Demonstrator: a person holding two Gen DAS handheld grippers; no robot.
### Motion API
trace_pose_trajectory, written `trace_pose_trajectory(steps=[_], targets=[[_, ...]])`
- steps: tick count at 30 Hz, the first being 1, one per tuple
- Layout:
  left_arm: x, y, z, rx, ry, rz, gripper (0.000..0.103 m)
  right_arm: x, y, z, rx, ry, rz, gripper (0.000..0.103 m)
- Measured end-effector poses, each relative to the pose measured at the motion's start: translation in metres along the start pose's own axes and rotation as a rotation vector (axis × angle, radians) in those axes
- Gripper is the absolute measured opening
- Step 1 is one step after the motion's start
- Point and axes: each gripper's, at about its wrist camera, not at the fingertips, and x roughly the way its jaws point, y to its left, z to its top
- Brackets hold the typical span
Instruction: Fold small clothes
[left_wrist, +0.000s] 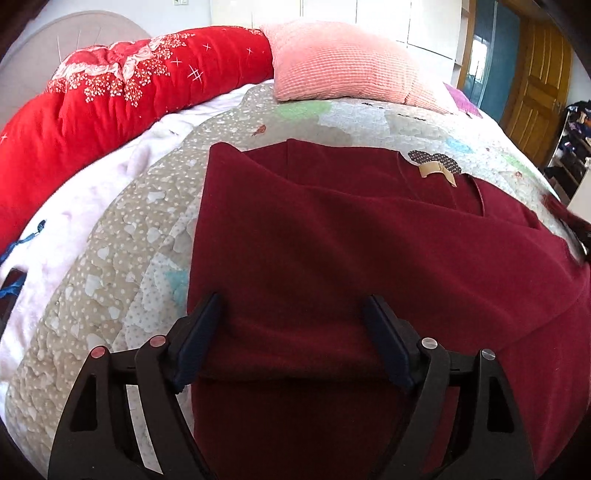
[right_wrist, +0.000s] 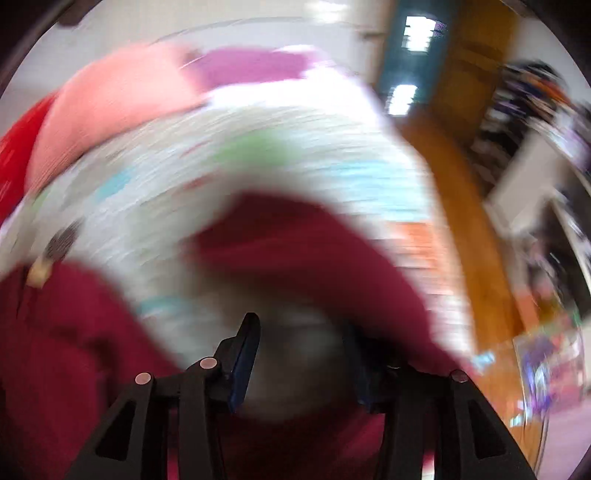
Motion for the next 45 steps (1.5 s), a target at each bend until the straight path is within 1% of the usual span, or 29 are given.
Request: trace_pose_trajectory(steps=[1,3,4,5,8,9,10,11,13,14,15,16,18,21,22,23,24,26,30,32,33,34,35,37,38,40,42,43,45], targets=[[0.0,0.0,0.0,0.0,-0.001,0.0,0.082,-0.01,-0.025,-0.004,0.086,-0.034,-0.004,0.043],[0.0,-0.002,-0.001,0.004,-0.002,0.006,0.082,-0.027,-0.06,-0.016,0.2,-0.066,-0.006,0.043],[0.0,-0.002,-0.001,0.006,-0.003,0.008,0.082,-0.031,-0.074,-0.022,0.227,-0.073,-0.024,0.044],[0.0,-0.002,-0.001,0.006,-0.003,0.008,0.082,-0.041,-0.089,-0.032,0.24,-0.088,-0.072,0.044],[0.001,-0.003,-0.001,0.006,-0.003,0.008,0.083,-0.061,-0.115,-0.053,0.264,-0.116,-0.082,0.044],[0.0,-0.002,0.0,0.006,-0.003,0.009,0.083,-0.069,-0.121,-0.061,0.28,-0.128,-0.068,0.044],[0.001,-0.003,-0.001,0.008,-0.003,0.011,0.083,-0.076,-0.125,-0.066,0.29,-0.138,-0.04,0.044],[0.001,-0.003,-0.001,0.009,-0.002,0.012,0.083,-0.082,-0.126,-0.071,0.286,-0.146,0.023,0.044],[0.001,-0.003,0.0,0.011,-0.002,0.016,0.083,-0.087,-0.124,-0.068,0.263,-0.148,0.118,0.044],[0.001,-0.003,0.0,0.012,-0.003,0.016,0.083,-0.09,-0.117,-0.065,0.248,-0.147,0.183,0.044],[0.001,-0.003,0.0,0.011,-0.002,0.015,0.083,-0.09,-0.113,-0.062,0.245,-0.146,0.213,0.044],[0.001,-0.003,0.0,0.011,-0.003,0.015,0.083,-0.089,-0.11,-0.06,0.247,-0.143,0.231,0.045],[0.001,-0.003,0.0,0.011,-0.003,0.015,0.083,-0.077,-0.106,-0.053,0.274,-0.105,0.223,0.045],[0.001,-0.003,0.0,0.011,-0.003,0.015,0.083,-0.048,-0.11,-0.053,0.377,-0.041,0.218,0.045],[0.001,-0.003,0.0,0.011,-0.003,0.016,0.083,-0.038,-0.112,-0.054,0.408,-0.014,0.222,0.045],[0.001,-0.003,-0.001,0.011,-0.003,0.015,0.083,-0.023,-0.114,-0.056,0.45,0.05,0.221,0.045],[0.001,-0.003,-0.001,0.01,-0.003,0.015,0.083,-0.014,-0.117,-0.057,0.48,0.08,0.232,0.045],[0.001,-0.003,-0.001,0.01,-0.004,0.015,0.083,-0.009,-0.125,-0.063,0.549,0.073,0.27,0.045],[0.002,-0.003,0.0,0.013,-0.004,0.019,0.084,-0.003,-0.134,-0.058,0.565,0.006,0.317,0.045],[0.002,-0.002,0.0,0.011,-0.004,0.015,0.084,0.006,-0.14,-0.053,0.571,-0.013,0.323,0.028],[0.002,-0.002,0.0,0.01,-0.004,0.014,0.084,0.006,-0.142,-0.053,0.564,-0.019,0.312,0.018],[0.002,-0.002,0.0,0.009,-0.004,0.013,0.084,0.001,-0.144,-0.054,0.557,-0.028,0.322,0.011],[0.002,-0.002,0.0,0.01,-0.004,0.013,0.084,-0.009,-0.146,-0.056,0.549,-0.053,0.342,0.009],[0.002,-0.002,0.0,0.01,-0.005,0.014,0.084,-0.046,-0.149,-0.065,0.508,-0.138,0.374,0.008],[0.002,-0.002,0.0,0.01,-0.005,0.014,0.084,-0.074,-0.153,-0.077,0.486,-0.195,0.411,0.008],[0.002,-0.002,0.0,0.011,-0.005,0.014,0.084,-0.108,-0.155,-0.102,0.446,-0.24,0.441,0.008],[0.002,-0.002,0.0,0.012,-0.005,0.016,0.084,-0.126,-0.154,-0.131,0.406,-0.228,0.428,0.008],[0.002,-0.002,0.0,0.013,-0.004,0.018,0.084,-0.127,-0.155,-0.145,0.411,-0.205,0.429,0.008],[0.002,-0.002,0.0,0.015,-0.004,0.02,0.084,-0.113,-0.16,-0.175,0.441,-0.122,0.44,0.008]])
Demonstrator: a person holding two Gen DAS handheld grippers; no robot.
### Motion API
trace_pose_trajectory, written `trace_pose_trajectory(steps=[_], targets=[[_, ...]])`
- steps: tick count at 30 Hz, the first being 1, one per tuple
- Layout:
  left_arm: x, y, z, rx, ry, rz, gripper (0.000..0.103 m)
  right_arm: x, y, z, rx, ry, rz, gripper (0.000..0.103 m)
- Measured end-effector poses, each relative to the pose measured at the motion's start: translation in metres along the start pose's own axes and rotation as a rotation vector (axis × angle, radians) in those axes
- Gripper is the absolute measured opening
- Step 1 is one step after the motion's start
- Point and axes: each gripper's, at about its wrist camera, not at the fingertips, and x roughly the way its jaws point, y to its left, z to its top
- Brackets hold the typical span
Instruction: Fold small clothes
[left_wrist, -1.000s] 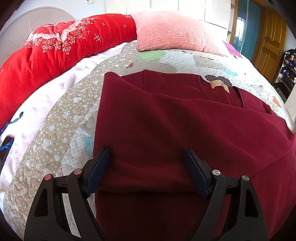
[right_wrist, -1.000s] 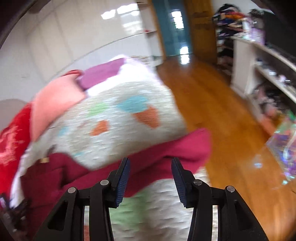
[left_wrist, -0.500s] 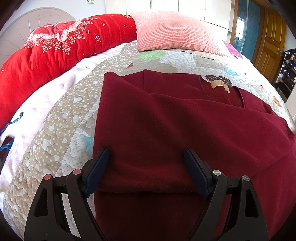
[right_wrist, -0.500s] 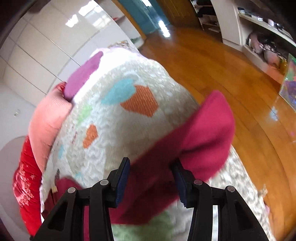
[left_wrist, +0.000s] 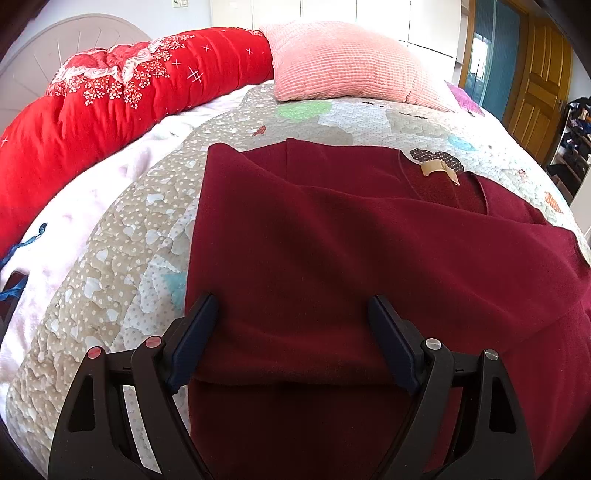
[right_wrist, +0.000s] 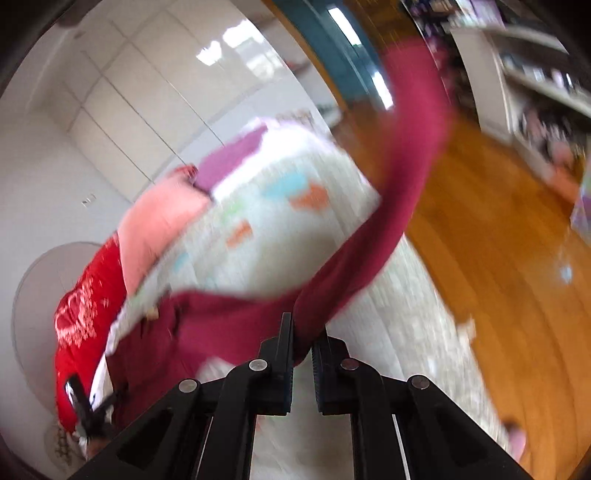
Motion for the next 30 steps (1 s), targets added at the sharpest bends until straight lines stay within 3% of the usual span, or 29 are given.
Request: trace_pose_trajectory(steps=[3,5,7,16,19,20,24,25,30], targets=[[0.0,0.0,0.0,-0.002,0.0,-0.003,0.084,0.019,-0.036,-0.026,0.145,0.106,0.011,0.01],[0.0,0.0,0.0,-0.003,-0.001,-0.004,0.084,0.015,-0.048,-0.035,0.213,0.111,0.056,0.018],[0.0,0.0,0.0,-0.002,-0.001,-0.003,0.084,0.003,-0.052,-0.037,0.215,0.087,0.042,0.039],[0.0,0.0,0.0,-0.002,-0.001,-0.003,0.084,-0.029,-0.109,-0.015,0.353,-0.023,-0.083,0.044],[0.0,0.0,0.0,0.0,0.0,-0.001,0.084,-0.022,-0.091,0.008,0.224,-0.062,-0.07,0.044],[0.0,0.0,0.0,0.0,0.0,0.0,0.084,-0.009,-0.077,0.018,0.116,-0.029,-0.044,0.045],[0.0,0.0,0.0,0.0,0.0,-0.001,0.084,0.038,-0.05,0.032,-0.121,0.109,0.068,0.044],[0.0,0.0,0.0,0.0,0.0,0.0,0.084,0.05,-0.047,0.032,-0.174,0.148,0.06,0.044],[0.0,0.0,0.0,0.0,0.0,-0.001,0.084,0.072,-0.047,0.03,-0.241,0.186,0.101,0.041]])
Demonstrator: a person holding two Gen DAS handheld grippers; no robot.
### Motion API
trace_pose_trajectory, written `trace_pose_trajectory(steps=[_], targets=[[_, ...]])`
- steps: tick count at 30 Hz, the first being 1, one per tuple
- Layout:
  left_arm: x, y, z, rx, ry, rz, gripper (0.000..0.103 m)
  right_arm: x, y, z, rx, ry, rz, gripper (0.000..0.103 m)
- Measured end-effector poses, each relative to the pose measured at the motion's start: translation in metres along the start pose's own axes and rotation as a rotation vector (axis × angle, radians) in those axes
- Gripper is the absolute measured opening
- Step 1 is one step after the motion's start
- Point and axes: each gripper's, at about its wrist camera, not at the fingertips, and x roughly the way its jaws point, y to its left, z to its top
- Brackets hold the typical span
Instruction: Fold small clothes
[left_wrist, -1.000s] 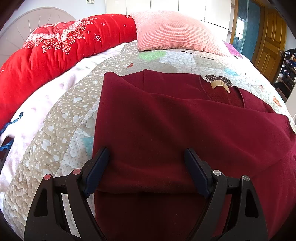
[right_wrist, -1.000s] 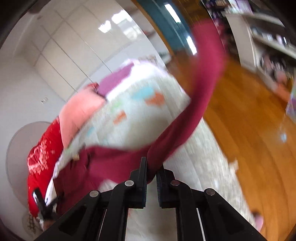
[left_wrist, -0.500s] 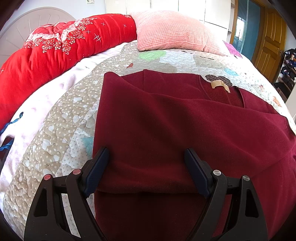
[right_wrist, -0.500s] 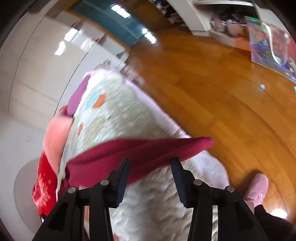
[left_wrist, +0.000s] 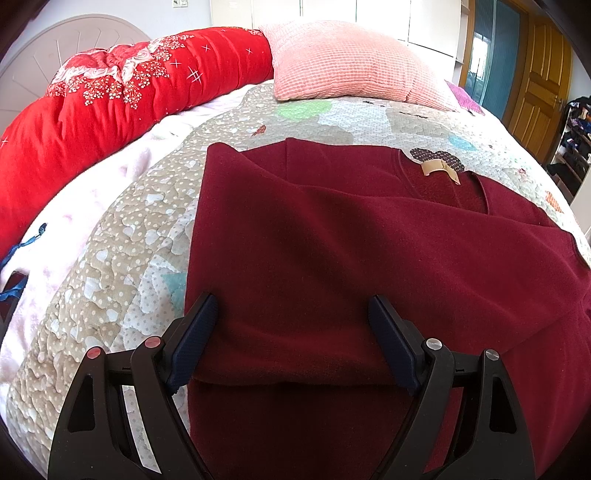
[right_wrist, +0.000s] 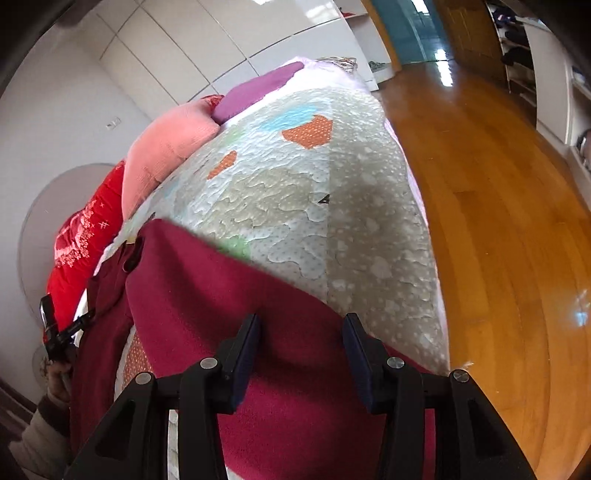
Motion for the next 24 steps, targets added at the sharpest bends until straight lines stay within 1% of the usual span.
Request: trace_pose_trajectory(steps=[1,2,3,4,8,13,17,19,20,21,22,23,24], targets=[[0.0,0.0,0.0,0.0,0.0,0.0,0.084,-0.001,0.001,-0.001,-0.006,-0.002,-0.012,0.031],[0.0,0.0,0.0,0.0,0.0,0.0,0.084,-0.005,0.005,-0.002,-0.023,-0.015,-0.03,0.024],[0.0,0.0,0.0,0.0,0.0,-0.001,0.084,-0.008,0.009,-0.002,-0.034,-0.028,-0.04,0.009],[0.0,0.0,0.0,-0.001,0.0,-0.001,0.084,-0.011,0.013,-0.001,-0.042,-0.041,-0.048,0.005],[0.0,0.001,0.0,-0.004,-0.001,-0.006,0.084,-0.029,0.022,0.007,-0.011,-0.102,-0.06,0.004],[0.0,0.001,0.0,-0.007,-0.002,-0.009,0.084,-0.054,0.037,0.025,0.005,-0.169,-0.042,0.004],[0.0,0.001,0.0,-0.008,-0.002,-0.009,0.085,-0.059,0.057,0.044,-0.011,-0.201,-0.066,0.004],[0.0,0.001,-0.001,-0.011,-0.003,-0.013,0.084,-0.055,0.076,0.056,-0.071,-0.226,-0.094,0.003],[-0.001,0.001,-0.001,-0.011,-0.003,-0.013,0.084,-0.052,0.083,0.061,-0.086,-0.241,-0.134,0.003],[-0.001,0.001,0.0,-0.011,-0.003,-0.013,0.084,-0.052,0.084,0.063,-0.087,-0.249,-0.154,0.003],[-0.001,0.001,0.0,-0.011,-0.003,-0.014,0.084,-0.052,0.082,0.064,-0.073,-0.251,-0.172,0.005],[-0.001,0.002,0.0,-0.012,-0.003,-0.015,0.085,-0.053,0.073,0.062,-0.026,-0.229,-0.17,0.007],[-0.001,0.001,0.0,-0.012,-0.004,-0.016,0.085,-0.056,0.064,0.058,0.015,-0.211,-0.155,0.018]])
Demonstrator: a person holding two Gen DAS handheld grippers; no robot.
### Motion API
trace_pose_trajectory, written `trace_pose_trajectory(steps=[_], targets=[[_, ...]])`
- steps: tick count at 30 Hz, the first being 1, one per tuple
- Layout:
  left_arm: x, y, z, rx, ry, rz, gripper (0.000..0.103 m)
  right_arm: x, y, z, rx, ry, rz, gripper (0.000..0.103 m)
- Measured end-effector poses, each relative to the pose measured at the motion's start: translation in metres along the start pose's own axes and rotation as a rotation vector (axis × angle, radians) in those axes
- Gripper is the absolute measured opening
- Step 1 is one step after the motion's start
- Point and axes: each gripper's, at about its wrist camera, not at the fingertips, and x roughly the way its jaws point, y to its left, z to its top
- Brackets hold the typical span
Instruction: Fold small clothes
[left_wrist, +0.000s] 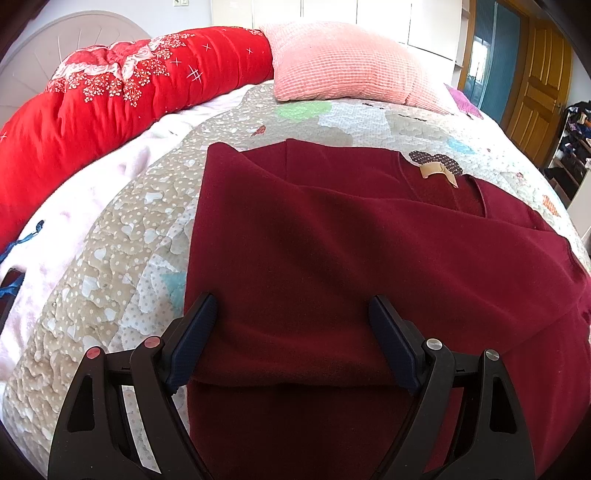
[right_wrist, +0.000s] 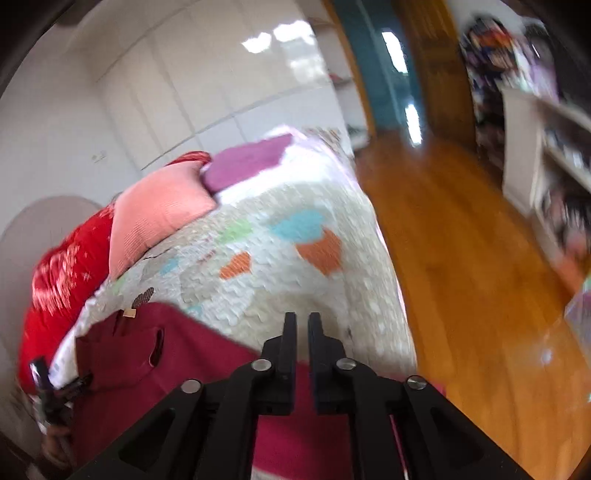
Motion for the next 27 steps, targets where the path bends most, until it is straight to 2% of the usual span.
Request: trace_pose_trajectory(steps=[1,3,5,7,9,12,15,17,18,19,22,25,27], targets=[[0.0,0.0,0.0,0.0,0.0,0.0,0.085,-0.003,-0.011,-0.007,0.045,0.015,0.012,0.039],[0.0,0.0,0.0,0.001,0.0,0.001,0.085,-0.015,-0.045,-0.037,0.189,0.044,0.023,0.055],[0.0,0.0,0.0,0.0,0.0,0.0,0.085,-0.019,-0.073,-0.063,0.312,0.09,0.039,0.056],[0.0,0.0,0.0,0.002,0.0,0.003,0.085,-0.016,-0.107,-0.099,0.503,0.144,0.11,0.056],[0.0,-0.001,0.0,0.003,0.0,0.005,0.085,-0.009,-0.125,-0.118,0.628,0.15,0.175,0.056],[0.0,-0.001,0.0,0.003,0.0,0.005,0.085,0.014,-0.14,-0.134,0.807,0.129,0.267,0.056],[0.0,-0.001,0.0,0.002,0.0,0.004,0.085,0.039,-0.144,-0.14,0.91,0.116,0.285,0.055],[0.0,-0.001,0.0,0.002,0.0,0.005,0.085,0.04,-0.139,-0.13,0.868,0.082,0.267,0.032],[0.0,-0.001,0.0,0.002,0.001,0.003,0.085,0.034,-0.135,-0.122,0.849,0.046,0.275,0.017],[0.0,0.0,0.0,0.0,0.0,0.0,0.085,0.024,-0.128,-0.111,0.825,-0.001,0.295,0.013],[-0.004,0.005,0.003,-0.02,-0.001,-0.043,0.084,-0.006,-0.091,-0.072,0.679,-0.106,0.312,0.011],[-0.021,0.016,0.009,-0.038,0.001,-0.146,0.084,-0.034,-0.018,-0.024,0.459,-0.182,0.364,0.011],[-0.038,0.026,0.014,-0.051,-0.034,-0.162,0.084,-0.043,0.038,0.001,0.322,-0.202,0.41,0.011]])
